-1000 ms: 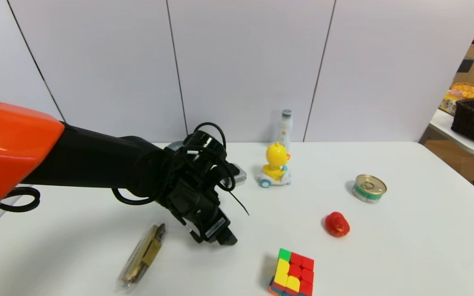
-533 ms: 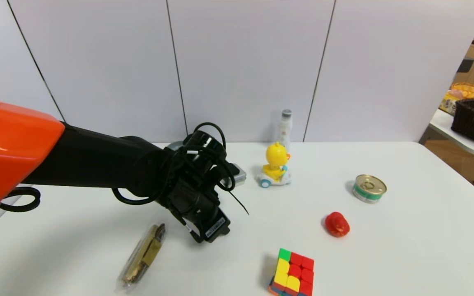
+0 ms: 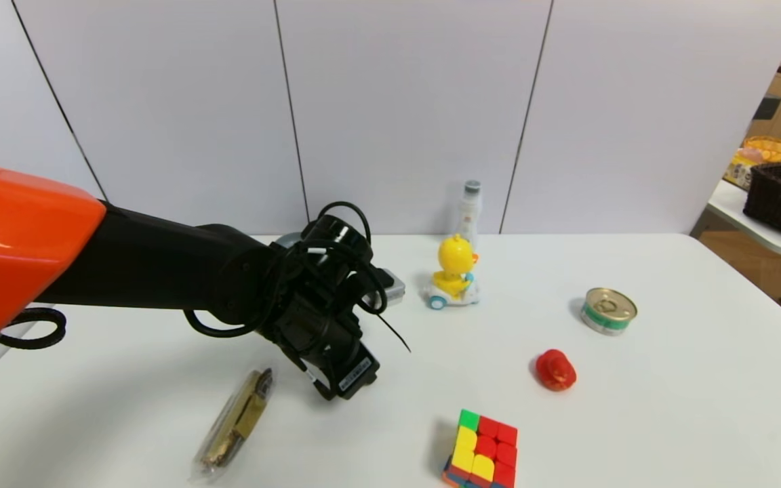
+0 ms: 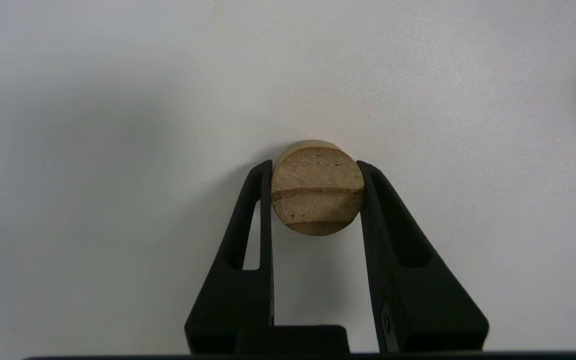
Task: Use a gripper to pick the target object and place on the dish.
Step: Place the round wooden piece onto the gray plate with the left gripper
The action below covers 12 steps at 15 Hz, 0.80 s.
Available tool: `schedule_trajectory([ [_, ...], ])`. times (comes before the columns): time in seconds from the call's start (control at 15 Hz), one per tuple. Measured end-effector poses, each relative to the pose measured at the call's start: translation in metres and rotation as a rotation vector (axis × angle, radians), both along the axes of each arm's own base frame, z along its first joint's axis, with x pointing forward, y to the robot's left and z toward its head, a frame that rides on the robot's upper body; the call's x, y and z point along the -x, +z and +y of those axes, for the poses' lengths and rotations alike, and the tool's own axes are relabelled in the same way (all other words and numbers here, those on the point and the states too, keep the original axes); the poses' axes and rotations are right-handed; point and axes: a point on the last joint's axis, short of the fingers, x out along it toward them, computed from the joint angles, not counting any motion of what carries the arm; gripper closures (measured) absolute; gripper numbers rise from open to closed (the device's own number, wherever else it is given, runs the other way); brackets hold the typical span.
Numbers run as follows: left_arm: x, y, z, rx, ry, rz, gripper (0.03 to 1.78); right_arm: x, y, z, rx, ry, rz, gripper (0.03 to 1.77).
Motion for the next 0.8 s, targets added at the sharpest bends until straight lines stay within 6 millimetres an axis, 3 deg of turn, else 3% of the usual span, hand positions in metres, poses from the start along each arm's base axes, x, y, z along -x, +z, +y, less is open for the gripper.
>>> schedule_trajectory([
  [0.13,0.000,0.003,0.001,0.009,0.006,-0.010,1.29,0.000,0.000,0.000,0.000,0.000,0.000,0.09],
  [0.4,-0.010,0.027,0.007,0.105,0.037,-0.139,1.29,0.000,0.000,0.000,0.000,0.000,0.000,0.09],
  [0.8,-0.026,0.069,0.034,0.211,0.123,-0.307,1.29,0.000,0.000,0.000,0.000,0.000,0.000,0.09],
])
